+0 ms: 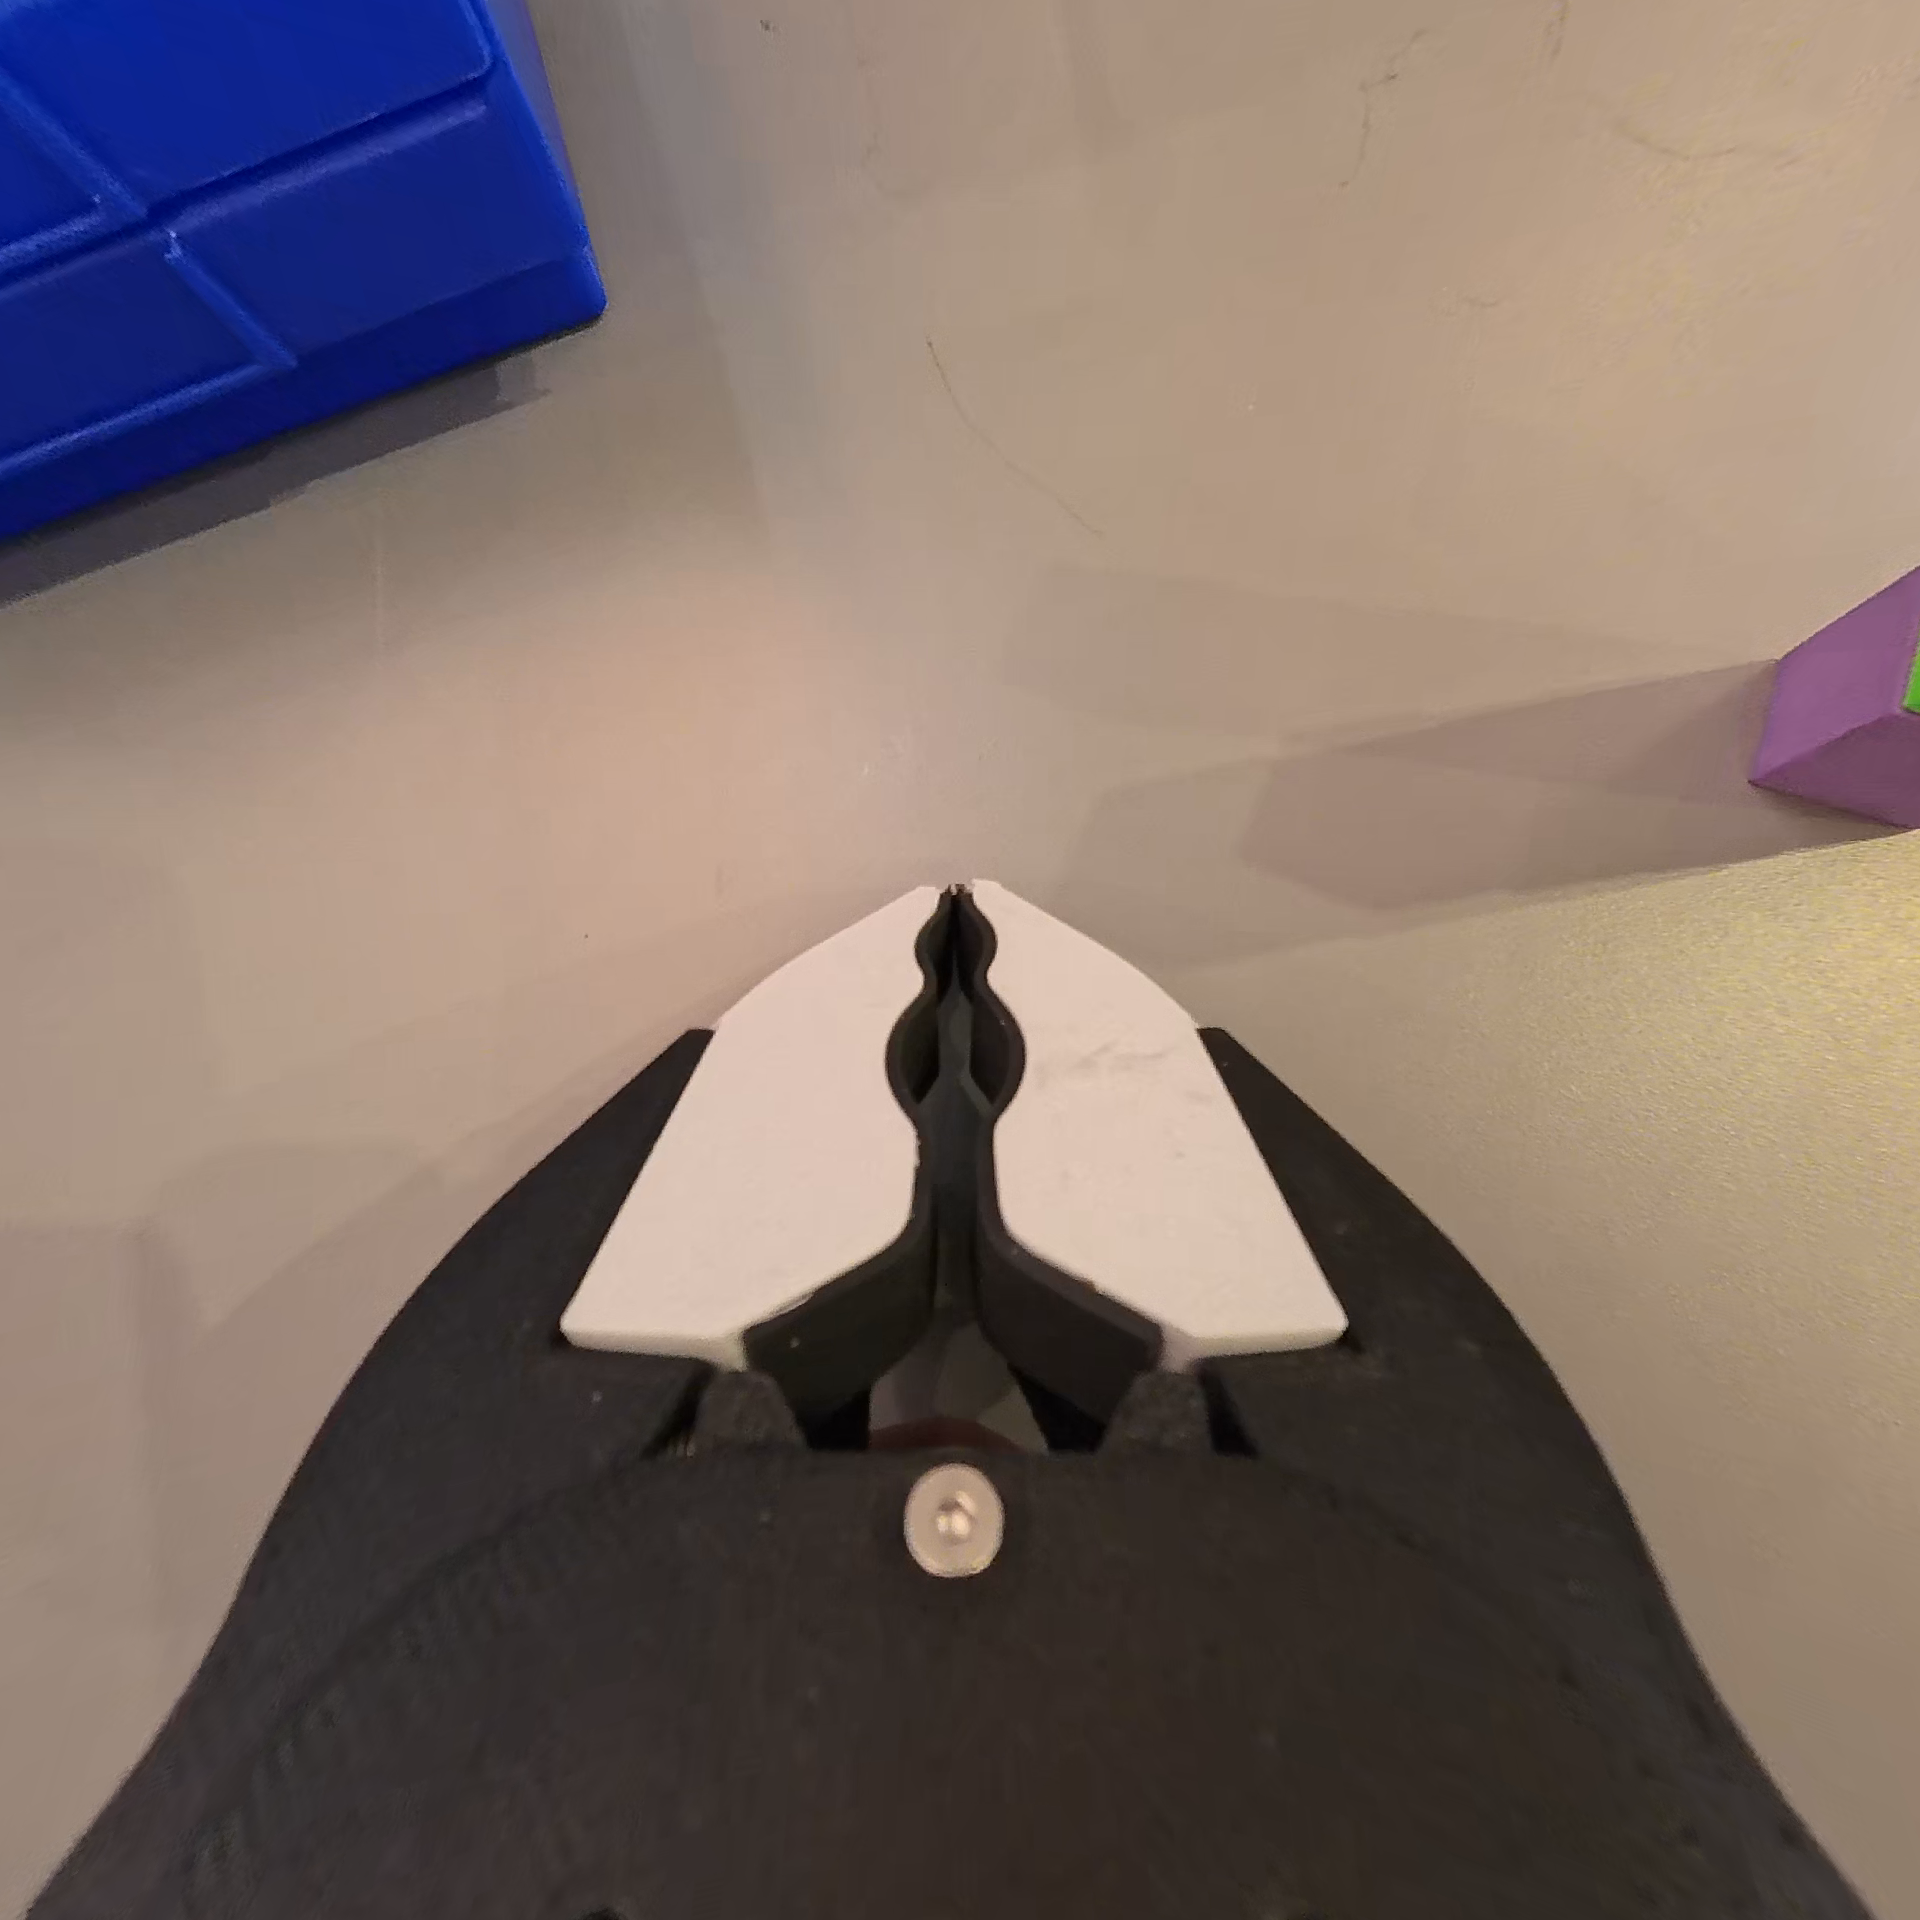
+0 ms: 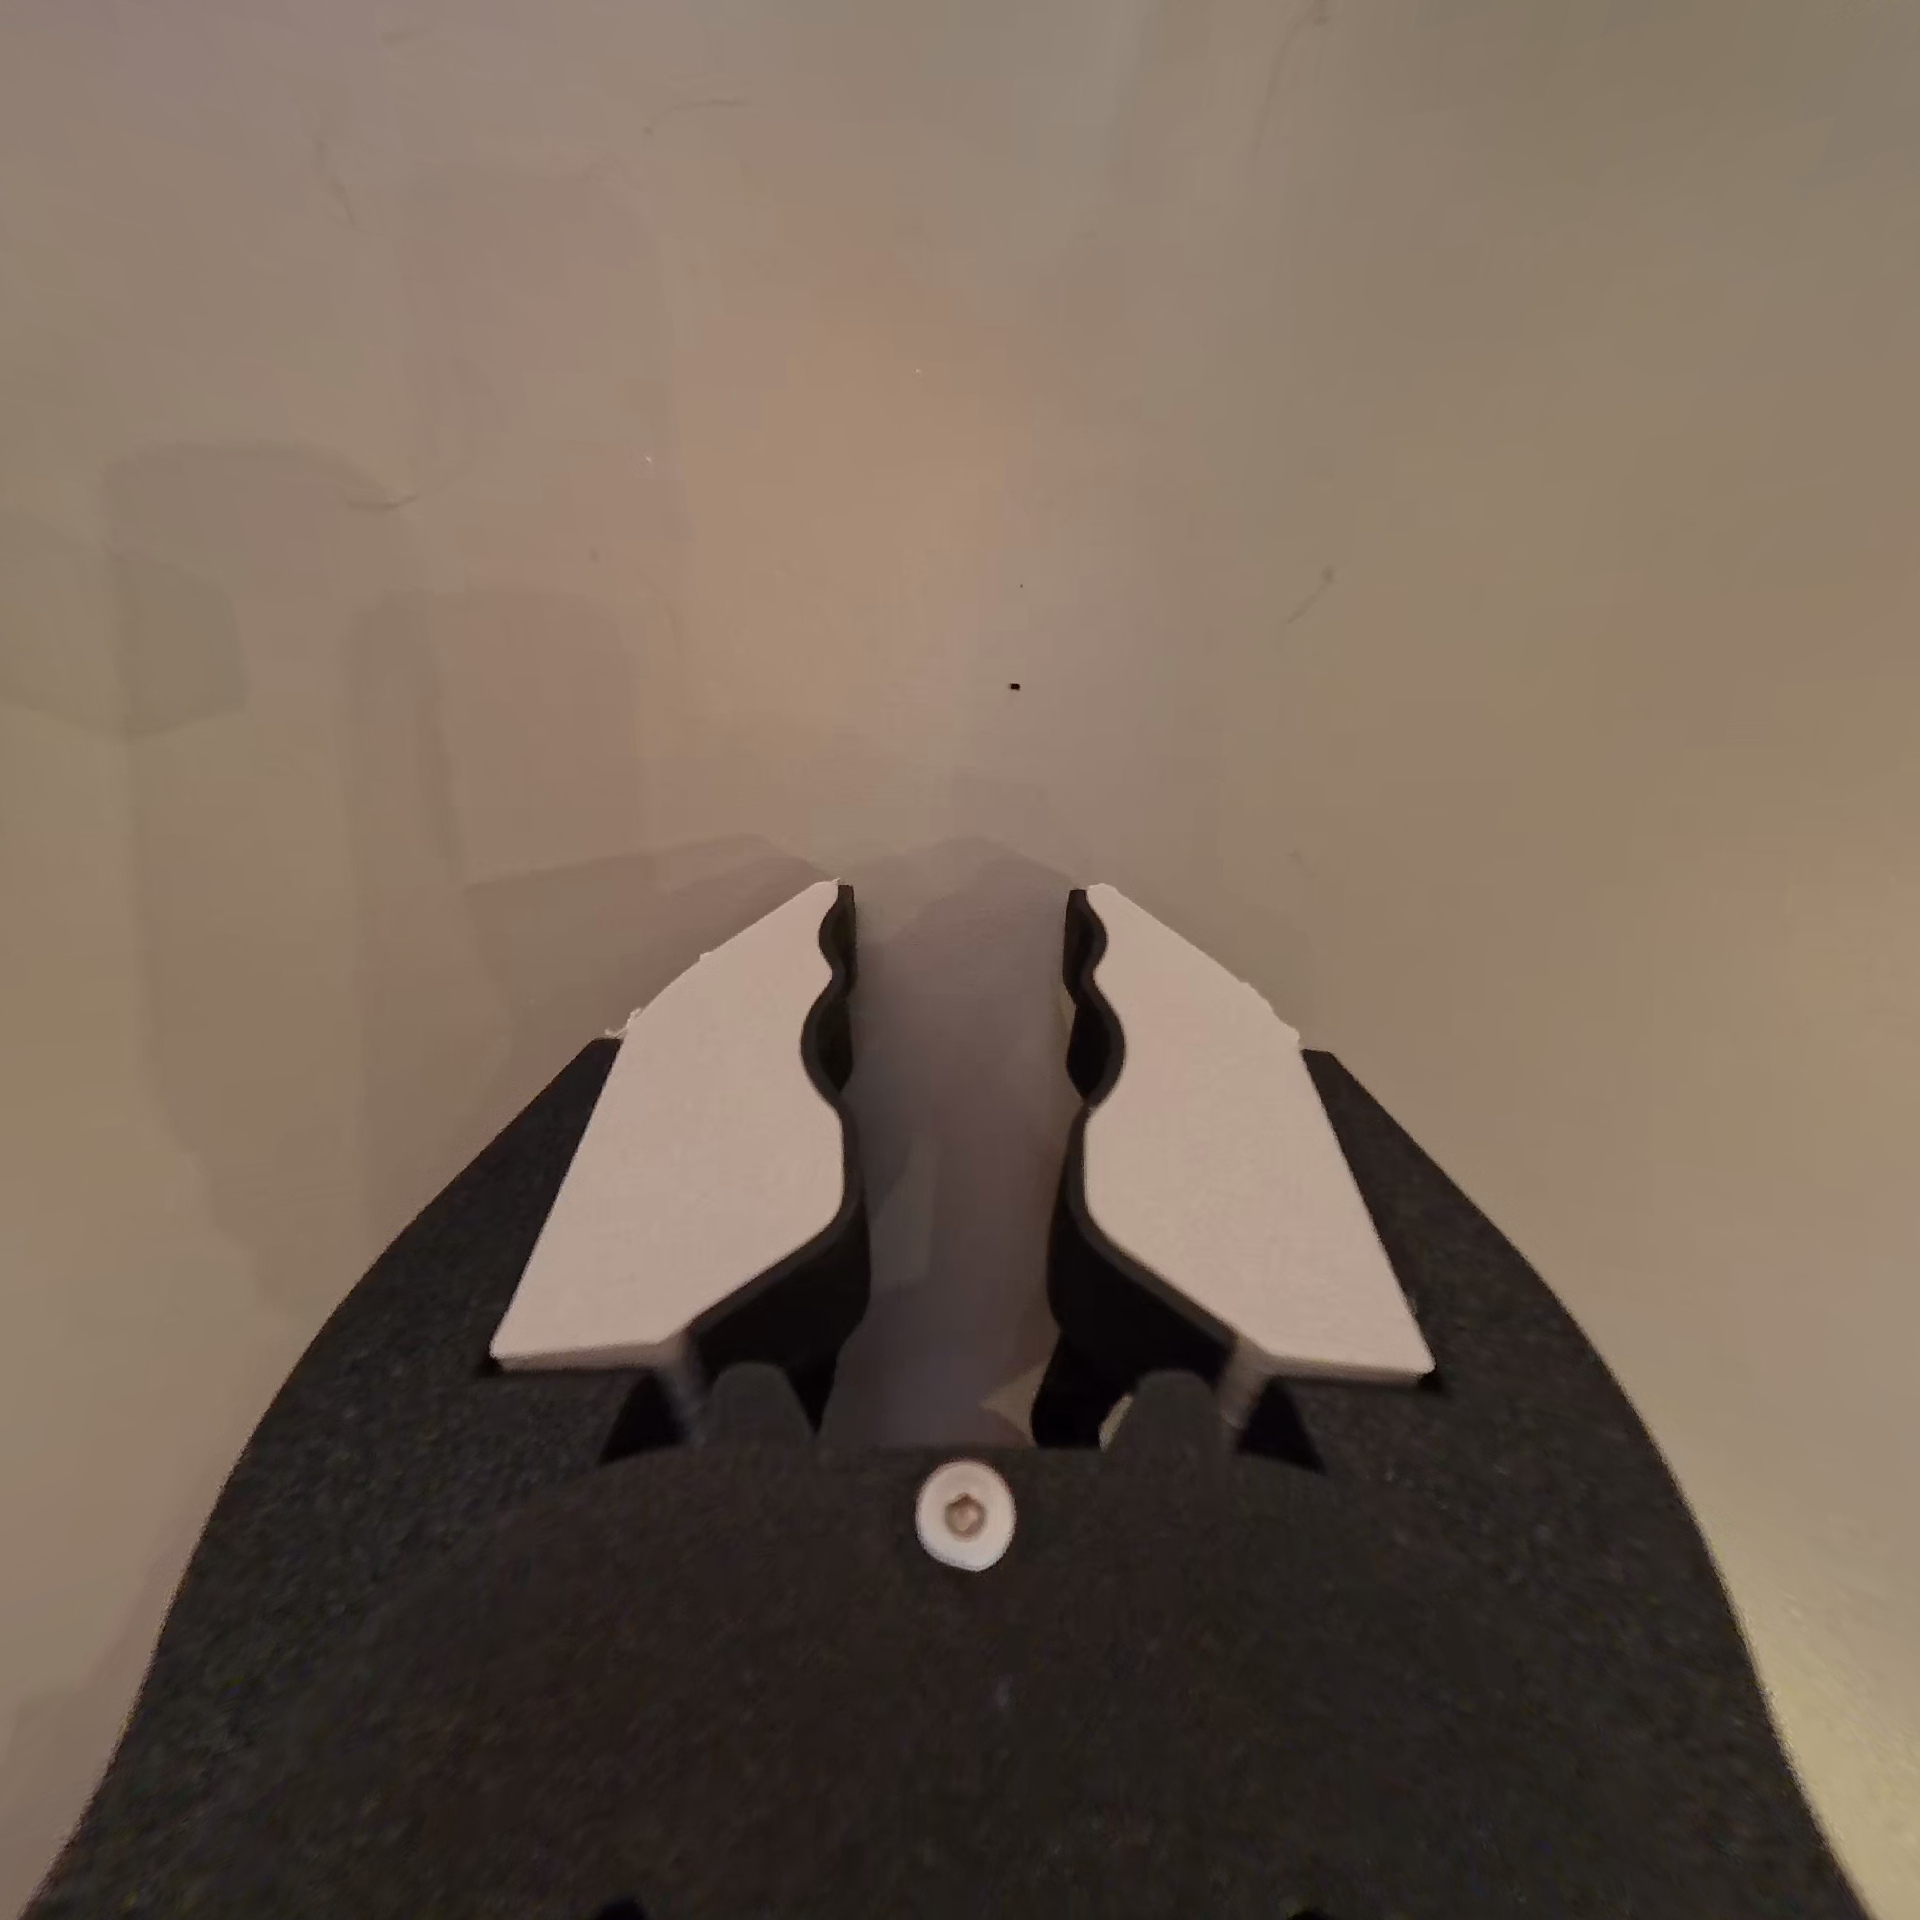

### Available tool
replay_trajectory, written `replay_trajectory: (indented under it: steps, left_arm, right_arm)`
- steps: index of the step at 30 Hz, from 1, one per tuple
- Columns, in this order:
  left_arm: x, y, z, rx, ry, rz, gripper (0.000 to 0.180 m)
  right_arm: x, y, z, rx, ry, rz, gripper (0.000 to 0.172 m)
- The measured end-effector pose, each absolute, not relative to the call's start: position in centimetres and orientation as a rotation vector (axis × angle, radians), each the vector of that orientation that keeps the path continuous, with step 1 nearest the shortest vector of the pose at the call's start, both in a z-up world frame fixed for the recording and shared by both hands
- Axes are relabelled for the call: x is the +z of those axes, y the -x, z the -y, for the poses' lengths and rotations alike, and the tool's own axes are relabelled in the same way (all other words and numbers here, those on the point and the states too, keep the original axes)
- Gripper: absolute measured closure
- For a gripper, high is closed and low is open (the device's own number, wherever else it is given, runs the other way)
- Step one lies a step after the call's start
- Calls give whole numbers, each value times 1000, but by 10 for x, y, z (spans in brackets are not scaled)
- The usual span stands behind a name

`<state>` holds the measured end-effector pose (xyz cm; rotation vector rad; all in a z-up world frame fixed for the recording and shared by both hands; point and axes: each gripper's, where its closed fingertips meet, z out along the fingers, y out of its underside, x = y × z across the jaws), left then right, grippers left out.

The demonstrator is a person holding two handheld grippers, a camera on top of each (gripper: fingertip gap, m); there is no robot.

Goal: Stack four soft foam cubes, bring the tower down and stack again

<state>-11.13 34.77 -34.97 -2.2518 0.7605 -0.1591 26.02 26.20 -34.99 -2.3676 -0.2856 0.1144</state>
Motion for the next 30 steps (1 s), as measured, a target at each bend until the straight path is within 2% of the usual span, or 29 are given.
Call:
replay_trajectory:
  steps: [14,24,30]
  left_arm:
    - [-350,98,-328,-190,2331,-719,180]
    - [-328,-65,-317,-402,2243,-931,180]
    - [-337,-64,-323,-401,2249,-940,180]
  right_arm:
    - [-350,-260,-262,122,2363,285,133]
    - [-350,-261,-262,123,2363,288,133]
    - [-350,-272,-258,113,2369,250,134]
